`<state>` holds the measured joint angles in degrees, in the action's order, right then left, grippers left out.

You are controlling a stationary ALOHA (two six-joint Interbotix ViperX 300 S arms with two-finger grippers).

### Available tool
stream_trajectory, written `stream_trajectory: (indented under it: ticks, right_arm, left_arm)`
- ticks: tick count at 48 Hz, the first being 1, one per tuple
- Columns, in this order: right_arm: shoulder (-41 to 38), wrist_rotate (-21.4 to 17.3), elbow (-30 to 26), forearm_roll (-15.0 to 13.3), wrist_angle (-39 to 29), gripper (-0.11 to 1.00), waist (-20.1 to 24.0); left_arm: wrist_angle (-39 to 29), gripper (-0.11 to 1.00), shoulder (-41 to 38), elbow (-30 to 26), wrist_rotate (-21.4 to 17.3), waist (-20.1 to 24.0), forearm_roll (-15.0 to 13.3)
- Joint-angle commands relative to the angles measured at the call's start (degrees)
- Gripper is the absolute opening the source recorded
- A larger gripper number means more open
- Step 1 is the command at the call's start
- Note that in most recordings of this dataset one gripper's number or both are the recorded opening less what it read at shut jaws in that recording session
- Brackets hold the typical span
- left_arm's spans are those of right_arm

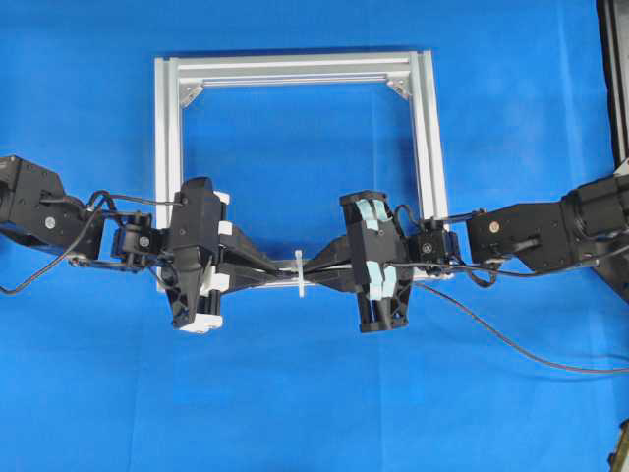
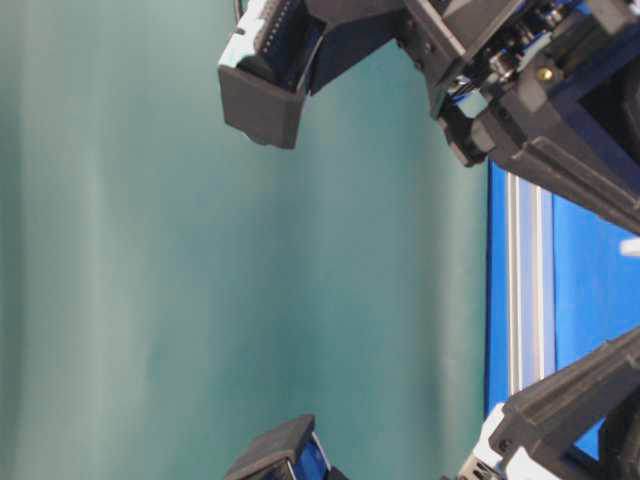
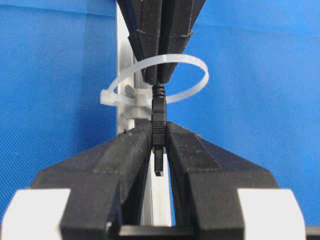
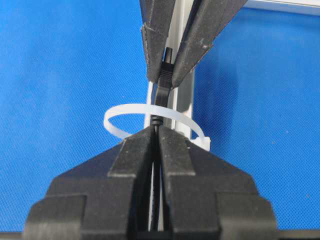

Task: Insert the wire through the string loop located in the center.
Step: 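Close the left gripper on the USB plug beyond the loop, then open the right gripper and pull the cable leftward with the left gripper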

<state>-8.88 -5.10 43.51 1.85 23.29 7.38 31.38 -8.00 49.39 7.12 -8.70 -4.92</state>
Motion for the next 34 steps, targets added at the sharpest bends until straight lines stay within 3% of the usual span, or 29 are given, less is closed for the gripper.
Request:
stream_trajectory:
  ticks: [1, 8, 13, 18, 28, 30, 34]
  right_arm:
    - [0.8, 0.1, -0.6, 0.0, 0.2, -0.03, 0.1]
    - [0.8, 0.1, -0.6, 0.0, 0.4, -0.01, 0.1]
    - [0.8, 0.0, -0.6, 0.0, 0.2, 0.07, 0.1]
    - [0.8, 0.0, -0.6, 0.2, 0.3, 0.27, 0.1]
    - [0.8, 0.0, -0.5, 0.2, 0.2, 0.87, 0.3]
    - [0.8, 0.0, -0.5, 0.3, 0.2, 0.93, 0.3]
    - [0.8, 0.0, -0.6, 0.3, 0.2, 0.89, 0.3]
  left_arm:
    - [0.2, 0.08, 0.6, -0.7, 0.1, -0.2, 0.2]
    - [0.2, 0.08, 0.6, -0.7, 0.1, -0.2, 0.1]
    - [0.2, 0.08, 0.6, -0.6, 0.1, -0.2, 0.1]
    - [0.2, 0.08, 0.7, -0.6, 0.1, -0.3, 0.1]
    - [0.2, 0.08, 0.7, -0.6, 0.0, -0.2, 0.2]
    - [0.2, 0.08, 0.7, -0.5, 0.0, -0.3, 0.2]
    - [0.2, 0.08, 0.7, -0.5, 0.0, -0.3, 0.1]
